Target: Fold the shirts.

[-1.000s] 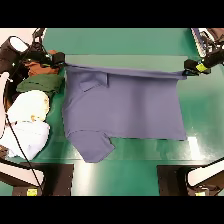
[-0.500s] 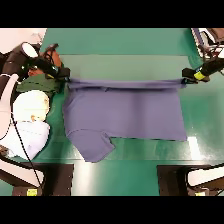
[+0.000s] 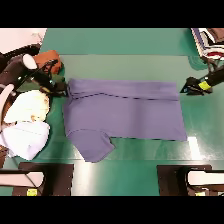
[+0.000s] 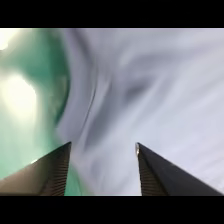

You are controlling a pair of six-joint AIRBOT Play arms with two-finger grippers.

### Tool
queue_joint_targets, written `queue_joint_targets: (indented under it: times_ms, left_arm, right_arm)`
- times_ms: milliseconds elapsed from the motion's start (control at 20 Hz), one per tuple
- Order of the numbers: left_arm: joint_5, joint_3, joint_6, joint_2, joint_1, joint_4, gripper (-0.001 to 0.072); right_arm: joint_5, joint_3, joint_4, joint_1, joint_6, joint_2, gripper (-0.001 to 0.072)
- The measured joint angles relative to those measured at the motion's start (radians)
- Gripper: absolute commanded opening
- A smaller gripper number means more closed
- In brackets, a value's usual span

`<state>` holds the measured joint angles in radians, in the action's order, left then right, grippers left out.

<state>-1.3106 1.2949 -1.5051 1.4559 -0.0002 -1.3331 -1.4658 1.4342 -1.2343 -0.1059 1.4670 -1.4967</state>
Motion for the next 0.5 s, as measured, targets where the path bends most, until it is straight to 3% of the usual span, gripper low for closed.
queue_joint_targets:
  times_ms: [300,500]
  left_arm:
    - [0.004,-0.525,-0.063,-0.421,-0.002,0.076,0.0484]
    - [0.031,-0.759,-0.097,-0.576,-0.003,0.184,0.0484]
  right_arm:
    - [0.024,-0.245,0.113,-0.077,-0.016,0.260,0.0411]
    - [0.055,-0.336,0.150,-0.079,-0.030,0.350,0.0410]
